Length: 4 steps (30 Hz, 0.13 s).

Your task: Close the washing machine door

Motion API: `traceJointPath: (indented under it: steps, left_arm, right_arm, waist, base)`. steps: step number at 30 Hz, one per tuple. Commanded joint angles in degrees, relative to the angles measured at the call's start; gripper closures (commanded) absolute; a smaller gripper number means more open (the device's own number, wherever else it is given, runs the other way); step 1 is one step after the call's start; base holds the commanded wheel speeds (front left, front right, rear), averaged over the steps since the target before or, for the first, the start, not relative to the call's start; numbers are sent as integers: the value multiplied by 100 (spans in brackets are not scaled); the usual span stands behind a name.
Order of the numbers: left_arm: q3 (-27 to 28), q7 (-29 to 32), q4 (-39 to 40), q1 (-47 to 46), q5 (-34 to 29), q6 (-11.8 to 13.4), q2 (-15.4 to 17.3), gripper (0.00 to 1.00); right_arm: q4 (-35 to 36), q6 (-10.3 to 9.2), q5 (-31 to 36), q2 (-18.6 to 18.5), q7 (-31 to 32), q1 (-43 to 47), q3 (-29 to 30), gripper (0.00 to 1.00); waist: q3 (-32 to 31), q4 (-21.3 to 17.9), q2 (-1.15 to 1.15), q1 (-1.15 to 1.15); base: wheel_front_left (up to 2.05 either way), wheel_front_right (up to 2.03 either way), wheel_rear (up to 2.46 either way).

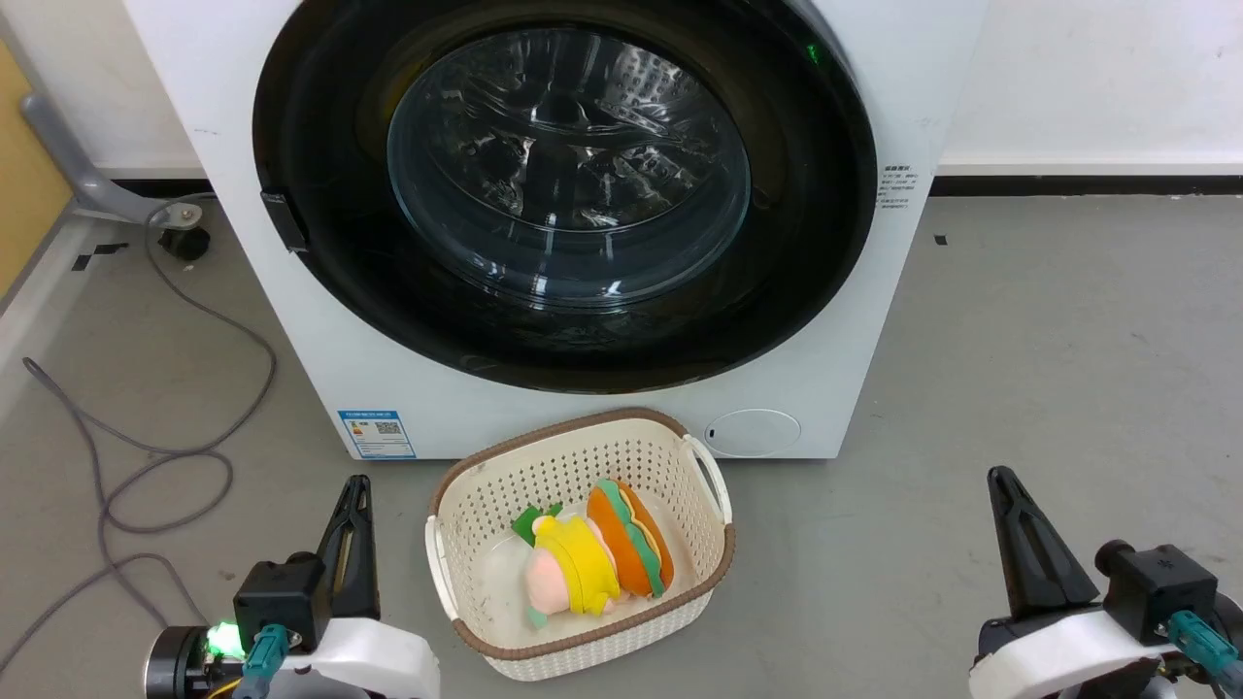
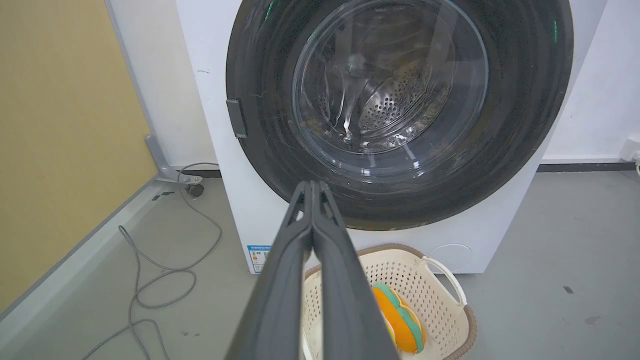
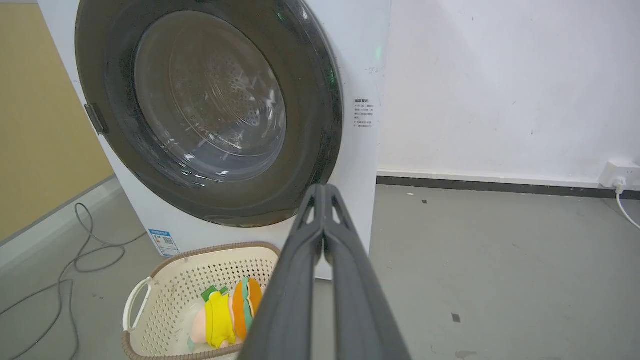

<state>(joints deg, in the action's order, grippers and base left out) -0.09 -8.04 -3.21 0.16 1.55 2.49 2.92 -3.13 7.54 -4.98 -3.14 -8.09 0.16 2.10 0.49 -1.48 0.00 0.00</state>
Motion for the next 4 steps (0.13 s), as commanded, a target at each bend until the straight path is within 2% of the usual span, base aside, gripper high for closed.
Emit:
traceJointPath:
  steps: [1,4]
  left_arm:
    - [4,42,38,-7,-54,-21,0,100]
    - [5,66,47,-7,-57,-28,0,100]
  right_arm:
    - [44,-3,67,13,43,-6,-15,100]
    - [52,-3,80,13,67,-6,-21,100]
  waist:
    - [-1,4,0,0]
    - [-3,8,0,0]
  base:
    - [0,0,0]
    - [0,0,0]
